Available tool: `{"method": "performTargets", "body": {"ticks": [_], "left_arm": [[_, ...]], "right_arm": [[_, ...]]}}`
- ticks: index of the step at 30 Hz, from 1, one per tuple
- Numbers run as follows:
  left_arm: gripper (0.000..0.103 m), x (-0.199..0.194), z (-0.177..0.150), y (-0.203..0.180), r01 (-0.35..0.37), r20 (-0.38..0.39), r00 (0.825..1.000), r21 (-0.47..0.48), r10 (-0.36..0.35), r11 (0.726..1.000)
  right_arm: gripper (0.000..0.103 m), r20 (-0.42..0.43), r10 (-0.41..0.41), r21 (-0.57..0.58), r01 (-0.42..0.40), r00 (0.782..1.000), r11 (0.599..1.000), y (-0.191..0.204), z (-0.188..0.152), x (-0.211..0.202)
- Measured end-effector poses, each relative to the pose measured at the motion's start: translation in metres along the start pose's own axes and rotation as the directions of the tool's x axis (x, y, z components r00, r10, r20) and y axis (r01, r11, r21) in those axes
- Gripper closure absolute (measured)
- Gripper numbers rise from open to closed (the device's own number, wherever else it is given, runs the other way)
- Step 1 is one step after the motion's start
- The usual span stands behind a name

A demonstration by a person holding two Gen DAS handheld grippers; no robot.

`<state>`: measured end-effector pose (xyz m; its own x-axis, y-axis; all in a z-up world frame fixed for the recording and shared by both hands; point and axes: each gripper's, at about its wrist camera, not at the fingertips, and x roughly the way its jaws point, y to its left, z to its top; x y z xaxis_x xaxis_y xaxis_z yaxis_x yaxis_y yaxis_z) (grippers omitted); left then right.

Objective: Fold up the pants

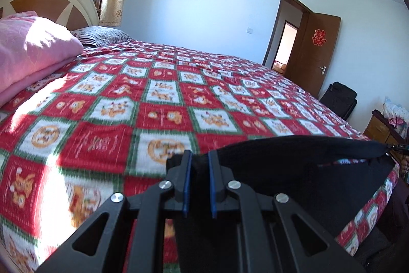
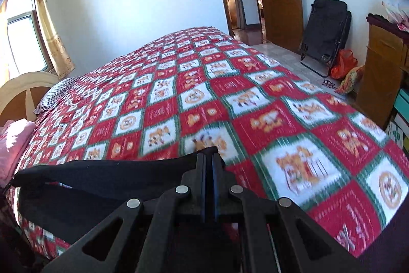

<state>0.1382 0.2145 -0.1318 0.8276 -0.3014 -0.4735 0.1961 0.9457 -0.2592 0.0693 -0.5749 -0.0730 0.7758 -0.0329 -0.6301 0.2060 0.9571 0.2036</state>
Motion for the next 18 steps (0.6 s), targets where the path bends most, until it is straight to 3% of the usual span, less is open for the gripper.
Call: {"method": "performTargets", "body": {"ticks": [5, 11, 12, 14, 15, 18], "left_arm": [[0.090, -0.010, -0.021, 0.003, -0.009, -0.014, 1.000, 0.020, 0.009, 1.000], [0.090, -0.022, -0.035, 0.004, -0.038, -0.021, 0.999, 0.067, 0.039, 0.997], [0.090, -0.023, -0.037, 0.006, -0.048, -0.023, 0.998, 0.074, 0.050, 0.996], [0.090, -0.026, -0.040, 0.009, -0.074, -0.024, 0.997, 0.083, 0.076, 0.994], [0.090, -0.028, -0.042, 0.010, -0.086, -0.027, 0.996, 0.086, 0.089, 0.993], [0.090, -0.034, -0.047, 0.014, -0.121, -0.033, 0.992, 0.098, 0.125, 0.988]], "right_arm": [[0.099, -0.043, -0.036, -0.005, 0.036, 0.998, 0.999, -0.012, -0.027, -0.003], [0.098, -0.055, -0.065, -0.037, 0.063, 0.996, 0.997, -0.011, -0.032, -0.012], [0.092, -0.056, -0.081, -0.050, 0.079, 0.995, 0.996, -0.009, -0.033, -0.014], [0.068, -0.047, -0.137, -0.057, 0.134, 0.989, 0.989, -0.006, -0.032, -0.022], [0.050, -0.031, -0.172, -0.063, 0.170, 0.985, 0.984, -0.003, -0.031, -0.028], [0.047, 0.049, -0.195, -0.106, 0.199, 0.980, 0.974, 0.023, -0.027, -0.055]]}}
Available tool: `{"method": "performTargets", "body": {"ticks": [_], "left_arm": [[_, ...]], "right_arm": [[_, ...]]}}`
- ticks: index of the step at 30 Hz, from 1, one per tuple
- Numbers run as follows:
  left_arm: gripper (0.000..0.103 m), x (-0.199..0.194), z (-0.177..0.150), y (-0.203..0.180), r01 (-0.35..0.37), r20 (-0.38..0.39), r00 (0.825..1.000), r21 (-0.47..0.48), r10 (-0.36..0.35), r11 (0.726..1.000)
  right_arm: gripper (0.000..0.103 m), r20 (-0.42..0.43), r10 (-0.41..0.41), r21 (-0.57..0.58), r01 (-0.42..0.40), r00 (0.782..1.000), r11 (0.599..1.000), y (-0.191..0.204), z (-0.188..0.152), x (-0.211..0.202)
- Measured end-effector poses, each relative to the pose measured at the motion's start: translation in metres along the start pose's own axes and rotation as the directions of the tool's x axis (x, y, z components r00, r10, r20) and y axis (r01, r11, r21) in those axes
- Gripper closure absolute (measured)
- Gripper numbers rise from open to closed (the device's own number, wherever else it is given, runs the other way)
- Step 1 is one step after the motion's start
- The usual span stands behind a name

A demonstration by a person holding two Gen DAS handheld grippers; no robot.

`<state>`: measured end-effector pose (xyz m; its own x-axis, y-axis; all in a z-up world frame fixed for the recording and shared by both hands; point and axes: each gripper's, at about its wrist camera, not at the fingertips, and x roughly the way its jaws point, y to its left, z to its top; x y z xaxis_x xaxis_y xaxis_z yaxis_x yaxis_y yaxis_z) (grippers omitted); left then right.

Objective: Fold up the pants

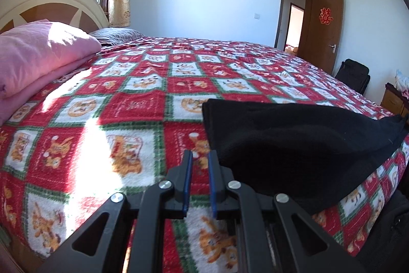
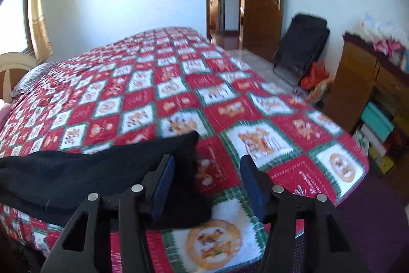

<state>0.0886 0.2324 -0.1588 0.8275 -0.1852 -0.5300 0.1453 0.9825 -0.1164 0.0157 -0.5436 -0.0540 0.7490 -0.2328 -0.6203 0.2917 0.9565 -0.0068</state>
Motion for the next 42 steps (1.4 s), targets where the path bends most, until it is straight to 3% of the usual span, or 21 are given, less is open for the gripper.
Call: {"method": "performTargets", "body": {"ticks": [3, 7, 9, 10, 11, 14, 18, 20, 22, 23, 26, 27, 28, 30, 35, 42], "left_arm": [[0.090, -0.008, -0.004, 0.004, -0.001, 0.004, 1.000, -0.023, 0.001, 1.000], [0.087, -0.018, -0.003, -0.001, 0.057, 0.041, 0.998, -0.076, -0.054, 0.996], [0.066, -0.013, 0.001, -0.011, 0.074, 0.030, 0.997, -0.082, -0.071, 0.994], [0.047, -0.009, 0.002, -0.015, 0.075, 0.020, 0.997, -0.093, -0.073, 0.993], [0.039, -0.003, 0.004, -0.017, 0.080, 0.012, 0.997, -0.107, -0.079, 0.991], [0.039, 0.011, 0.008, -0.022, 0.064, 0.001, 0.998, -0.100, -0.064, 0.993], [0.040, 0.025, 0.011, -0.021, 0.062, -0.034, 0.997, -0.132, -0.067, 0.989], [0.055, 0.028, 0.010, -0.024, 0.059, -0.047, 0.997, -0.121, -0.065, 0.991], [0.060, 0.030, 0.011, -0.027, 0.048, -0.060, 0.997, -0.114, -0.055, 0.992], [0.067, 0.030, 0.011, -0.027, 0.049, -0.059, 0.997, -0.111, -0.056, 0.993], [0.086, 0.029, 0.012, -0.028, 0.049, -0.060, 0.997, -0.112, -0.056, 0.993], [0.091, 0.027, 0.013, -0.029, 0.058, -0.054, 0.996, -0.109, -0.064, 0.992], [0.094, 0.025, 0.014, -0.031, 0.051, -0.051, 0.997, -0.099, -0.056, 0.994], [0.094, 0.020, 0.017, -0.030, 0.047, -0.040, 0.998, -0.101, -0.051, 0.994], [0.095, 0.002, 0.025, -0.021, 0.099, 0.014, 0.995, -0.127, -0.098, 0.987], [0.094, -0.014, 0.018, -0.017, 0.107, 0.018, 0.994, -0.108, -0.106, 0.988]], "right_arm": [[0.048, 0.059, 0.061, -0.125, -0.053, 0.996, 0.991, 0.051, 0.007, -0.029], [0.048, 0.042, 0.212, -0.348, -0.184, 0.976, 0.919, 0.153, -0.005, -0.045], [0.048, -0.016, 0.282, -0.445, -0.260, 0.959, 0.857, 0.206, -0.021, -0.041], [0.048, -0.046, 0.324, -0.502, -0.302, 0.945, 0.811, 0.241, -0.034, -0.039], [0.048, -0.069, 0.348, -0.528, -0.330, 0.935, 0.782, 0.259, -0.041, -0.037], [0.048, -0.141, 0.413, -0.634, -0.403, 0.900, 0.661, 0.329, -0.075, -0.031], [0.048, -0.177, 0.428, -0.719, -0.413, 0.886, 0.559, 0.385, -0.108, -0.020], [0.048, -0.187, 0.416, -0.745, -0.405, 0.890, 0.531, 0.400, -0.115, -0.012], [0.048, -0.196, 0.396, -0.773, -0.390, 0.897, 0.500, 0.412, -0.126, -0.008], [0.048, -0.190, 0.386, -0.788, -0.375, 0.902, 0.488, 0.417, -0.130, -0.005], [0.054, -0.192, 0.377, -0.793, -0.369, 0.906, 0.484, 0.419, -0.133, 0.002], [0.077, -0.196, 0.386, -0.787, -0.380, 0.901, 0.487, 0.417, -0.130, 0.001], [0.090, -0.196, 0.392, -0.778, -0.386, 0.899, 0.496, 0.416, -0.129, -0.001], [0.096, -0.179, 0.392, -0.778, -0.373, 0.903, 0.505, 0.414, -0.126, -0.004], [0.099, -0.159, 0.416, -0.769, -0.377, 0.895, 0.517, 0.407, -0.117, -0.025], [0.100, -0.190, 0.452, -0.739, -0.430, 0.872, 0.519, 0.395, -0.114, -0.041]]}}
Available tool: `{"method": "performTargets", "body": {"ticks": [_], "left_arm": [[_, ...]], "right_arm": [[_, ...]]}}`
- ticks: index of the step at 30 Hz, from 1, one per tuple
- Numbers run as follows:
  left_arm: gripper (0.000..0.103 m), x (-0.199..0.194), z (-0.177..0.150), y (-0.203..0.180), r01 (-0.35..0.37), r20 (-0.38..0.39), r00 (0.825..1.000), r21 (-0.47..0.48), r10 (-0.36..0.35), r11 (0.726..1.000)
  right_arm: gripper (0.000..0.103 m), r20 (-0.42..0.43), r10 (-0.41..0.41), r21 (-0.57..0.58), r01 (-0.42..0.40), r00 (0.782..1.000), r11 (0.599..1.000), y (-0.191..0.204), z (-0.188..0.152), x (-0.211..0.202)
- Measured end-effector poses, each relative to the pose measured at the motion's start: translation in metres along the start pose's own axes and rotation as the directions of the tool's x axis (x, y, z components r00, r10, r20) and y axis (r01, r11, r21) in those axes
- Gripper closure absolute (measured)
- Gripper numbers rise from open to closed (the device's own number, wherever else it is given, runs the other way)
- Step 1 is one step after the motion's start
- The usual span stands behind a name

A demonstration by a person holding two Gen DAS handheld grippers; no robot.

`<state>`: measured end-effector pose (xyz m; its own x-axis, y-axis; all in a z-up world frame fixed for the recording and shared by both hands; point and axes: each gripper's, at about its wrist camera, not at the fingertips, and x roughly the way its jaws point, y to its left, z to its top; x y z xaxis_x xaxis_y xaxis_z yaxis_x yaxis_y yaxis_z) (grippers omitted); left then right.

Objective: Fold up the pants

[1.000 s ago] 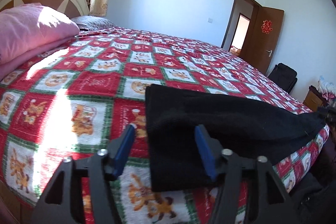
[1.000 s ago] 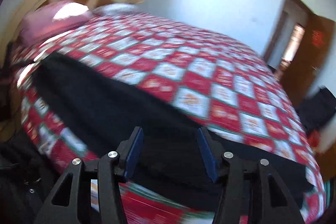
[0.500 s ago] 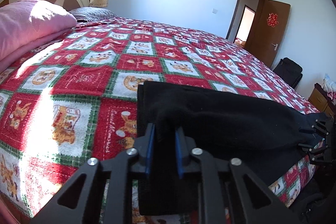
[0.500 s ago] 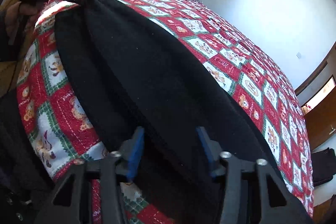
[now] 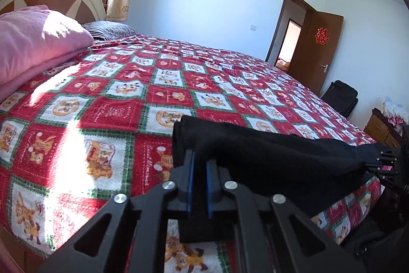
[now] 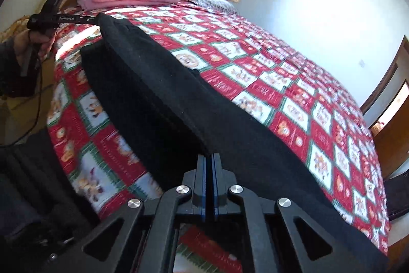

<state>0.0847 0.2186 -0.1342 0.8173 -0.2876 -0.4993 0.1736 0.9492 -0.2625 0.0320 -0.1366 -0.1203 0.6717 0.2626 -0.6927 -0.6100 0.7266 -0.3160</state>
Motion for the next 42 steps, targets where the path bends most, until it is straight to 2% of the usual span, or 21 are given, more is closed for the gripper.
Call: {"method": "performTargets", "body": {"ticks": [7, 11, 14, 15, 16, 17, 19, 21, 24, 27, 31, 33, 34, 36, 37, 40, 42], "left_arm": [[0.094, 0.009, -0.031, 0.007, -0.009, -0.087, 0.996, 0.012, 0.010, 1.000], [0.087, 0.007, -0.040, 0.009, -0.015, -0.108, 0.994, 0.022, 0.017, 1.000], [0.084, -0.005, -0.039, 0.005, -0.055, -0.093, 0.994, 0.078, 0.062, 0.995], [0.081, -0.009, -0.038, 0.005, -0.065, -0.085, 0.994, 0.090, 0.072, 0.994], [0.071, -0.013, -0.037, 0.006, -0.084, -0.075, 0.993, 0.101, 0.092, 0.991], [0.062, -0.017, -0.036, 0.006, -0.109, -0.060, 0.991, 0.113, 0.116, 0.988], [0.056, -0.026, -0.032, 0.010, -0.135, -0.023, 0.990, 0.107, 0.138, 0.985], [0.056, -0.032, -0.026, 0.016, -0.154, 0.004, 0.988, 0.071, 0.154, 0.985], [0.055, -0.035, -0.018, 0.013, -0.131, 0.048, 0.990, 0.033, 0.129, 0.991], [0.044, -0.021, -0.009, -0.008, -0.070, 0.055, 0.996, 0.057, 0.067, 0.996], [0.044, 0.010, -0.008, -0.041, 0.000, 0.030, 1.000, 0.124, -0.003, 0.992], [0.044, 0.028, -0.014, -0.051, 0.023, -0.009, 1.000, 0.126, -0.022, 0.992], [0.044, 0.035, -0.018, -0.053, 0.037, -0.030, 0.999, 0.115, -0.034, 0.993], [0.044, 0.046, -0.030, -0.055, 0.064, -0.086, 0.995, 0.093, -0.056, 0.994], [0.044, 0.047, -0.037, -0.056, 0.067, -0.104, 0.993, 0.097, -0.057, 0.993], [0.044, 0.038, -0.049, -0.059, 0.073, -0.101, 0.993, 0.139, -0.059, 0.988], [0.044, 0.035, -0.049, -0.056, 0.092, -0.104, 0.991, 0.124, -0.079, 0.988]], "right_arm": [[0.100, -0.104, 0.025, -0.038, -0.029, 0.994, 0.999, 0.021, -0.023, 0.035], [0.098, -0.111, 0.040, -0.046, -0.045, 0.993, 0.998, 0.021, -0.025, 0.036], [0.085, -0.115, 0.082, -0.020, -0.085, 0.990, 0.996, 0.011, -0.022, 0.025], [0.073, -0.108, 0.082, -0.019, -0.084, 0.991, 0.996, 0.008, -0.022, 0.021], [0.058, -0.098, 0.087, -0.010, -0.089, 0.991, 0.996, 0.002, -0.020, 0.015], [0.054, -0.086, 0.095, 0.007, -0.095, 0.992, 0.995, -0.004, -0.019, 0.010], [0.053, -0.057, 0.113, 0.062, -0.109, 0.992, 0.992, -0.019, -0.014, 0.003], [0.053, -0.037, 0.117, 0.107, -0.113, 0.992, 0.988, -0.030, -0.009, 0.001], [0.053, 0.003, 0.134, 0.184, -0.132, 0.991, 0.974, -0.046, 0.005, 0.002], [0.053, 0.024, 0.181, 0.287, -0.180, 0.983, 0.941, -0.062, 0.027, 0.019], [0.053, 0.030, 0.234, 0.399, -0.226, 0.972, 0.889, -0.078, 0.069, 0.064], [0.053, 0.034, 0.295, 0.469, -0.276, 0.955, 0.839, -0.086, 0.083, 0.088], [0.053, 0.042, 0.339, 0.516, -0.311, 0.940, 0.798, -0.091, 0.093, 0.107], [0.053, 0.041, 0.380, 0.568, -0.335, 0.924, 0.752, -0.093, 0.102, 0.130], [0.053, 0.031, 0.415, 0.596, -0.350, 0.909, 0.723, -0.093, 0.106, 0.146], [0.053, -0.013, 0.474, 0.646, -0.355, 0.880, 0.676, -0.084, 0.110, 0.181], [0.053, -0.033, 0.518, 0.668, -0.367, 0.855, 0.648, -0.078, 0.110, 0.196]]}}
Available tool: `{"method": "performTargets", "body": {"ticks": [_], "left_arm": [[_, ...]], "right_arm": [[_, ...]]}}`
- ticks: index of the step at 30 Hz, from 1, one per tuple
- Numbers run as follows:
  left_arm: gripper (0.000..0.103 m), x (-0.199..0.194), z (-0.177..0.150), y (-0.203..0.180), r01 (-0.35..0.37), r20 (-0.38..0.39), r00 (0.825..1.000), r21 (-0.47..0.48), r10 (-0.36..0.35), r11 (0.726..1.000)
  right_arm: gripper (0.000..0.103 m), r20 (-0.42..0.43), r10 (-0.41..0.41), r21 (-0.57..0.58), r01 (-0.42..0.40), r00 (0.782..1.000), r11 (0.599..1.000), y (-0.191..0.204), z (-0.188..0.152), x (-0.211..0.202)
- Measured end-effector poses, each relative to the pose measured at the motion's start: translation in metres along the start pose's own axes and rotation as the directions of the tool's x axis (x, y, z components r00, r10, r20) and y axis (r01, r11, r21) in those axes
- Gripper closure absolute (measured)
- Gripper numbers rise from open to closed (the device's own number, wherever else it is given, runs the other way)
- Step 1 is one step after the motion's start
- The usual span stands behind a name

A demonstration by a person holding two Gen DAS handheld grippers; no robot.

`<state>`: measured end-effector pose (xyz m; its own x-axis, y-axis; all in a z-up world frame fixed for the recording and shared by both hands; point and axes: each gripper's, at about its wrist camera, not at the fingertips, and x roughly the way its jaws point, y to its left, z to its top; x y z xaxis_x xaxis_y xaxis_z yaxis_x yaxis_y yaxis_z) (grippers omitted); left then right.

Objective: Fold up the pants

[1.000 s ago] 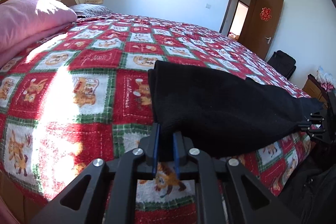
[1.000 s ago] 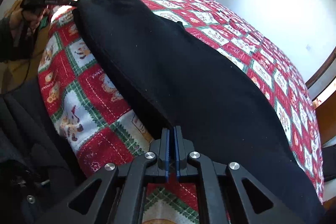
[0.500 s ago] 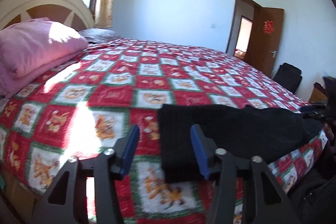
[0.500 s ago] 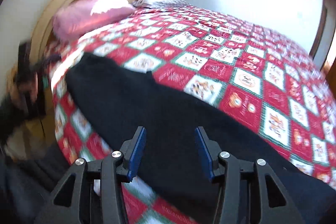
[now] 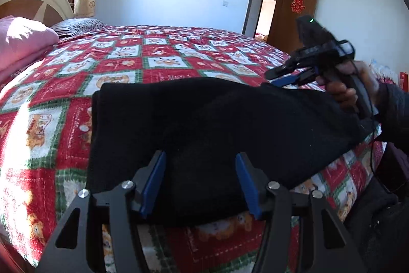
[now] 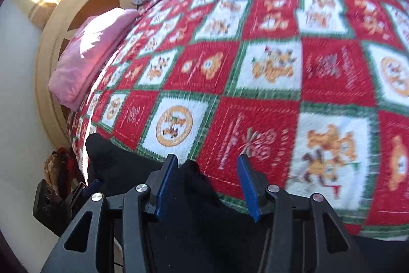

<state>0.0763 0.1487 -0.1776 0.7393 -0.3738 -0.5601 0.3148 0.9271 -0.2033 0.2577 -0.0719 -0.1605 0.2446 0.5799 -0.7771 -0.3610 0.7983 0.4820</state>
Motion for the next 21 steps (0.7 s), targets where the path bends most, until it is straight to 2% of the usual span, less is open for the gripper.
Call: {"method": "performTargets", "body": {"ticks": [1, 2, 3, 5, 7, 11, 15, 17, 18, 20, 21], "left_arm": [[0.044, -0.001, 0.000, 0.003, 0.014, -0.002, 1.000, -0.013, -0.014, 1.000], [0.044, -0.002, 0.000, 0.004, 0.024, -0.002, 1.000, -0.023, -0.024, 0.999], [0.044, -0.003, -0.001, 0.005, 0.034, -0.001, 0.999, -0.031, -0.034, 0.999], [0.044, -0.003, -0.002, 0.005, 0.039, -0.005, 0.999, -0.022, -0.039, 0.999], [0.044, -0.003, -0.003, 0.003, 0.033, -0.011, 0.999, -0.005, -0.033, 0.999], [0.044, -0.005, -0.004, 0.000, 0.024, -0.017, 1.000, 0.016, -0.024, 1.000], [0.043, -0.004, -0.005, 0.000, 0.016, 0.002, 1.000, -0.002, -0.016, 1.000], [0.043, -0.004, -0.005, 0.000, 0.008, 0.007, 1.000, 0.002, -0.008, 1.000], [0.043, -0.005, -0.004, 0.000, 0.002, 0.010, 1.000, 0.004, -0.002, 1.000], [0.043, -0.006, -0.002, -0.002, -0.021, 0.016, 1.000, 0.020, 0.021, 1.000], [0.043, -0.006, -0.002, -0.002, -0.033, 0.021, 0.999, 0.027, 0.033, 0.999]], "right_arm": [[0.058, -0.014, 0.018, 0.010, -0.017, 1.000, 1.000, 0.001, -0.002, 0.005], [0.070, -0.014, 0.019, 0.001, -0.019, 1.000, 1.000, 0.004, -0.005, 0.007], [0.096, -0.025, 0.021, -0.013, -0.022, 0.999, 1.000, 0.008, -0.006, 0.009], [0.097, -0.011, -0.010, -0.034, 0.009, 1.000, 0.999, 0.017, -0.008, 0.007], [0.098, 0.055, -0.034, -0.070, 0.038, 0.998, 0.997, 0.028, -0.005, -0.008], [0.099, 0.144, -0.070, -0.089, 0.083, 0.987, 0.993, 0.040, 0.002, -0.029], [0.099, 0.130, -0.154, -0.108, 0.169, 0.979, 0.980, 0.033, 0.004, -0.005], [0.098, 0.064, -0.157, -0.123, 0.164, 0.985, 0.979, 0.023, 0.001, 0.015], [0.097, 0.078, -0.166, -0.136, 0.175, 0.983, 0.975, 0.021, -0.003, 0.014], [0.081, 0.124, -0.190, -0.153, 0.208, 0.974, 0.966, 0.023, -0.010, 0.001], [0.061, 0.134, -0.201, -0.152, 0.221, 0.970, 0.963, 0.023, -0.013, -0.005]]}}
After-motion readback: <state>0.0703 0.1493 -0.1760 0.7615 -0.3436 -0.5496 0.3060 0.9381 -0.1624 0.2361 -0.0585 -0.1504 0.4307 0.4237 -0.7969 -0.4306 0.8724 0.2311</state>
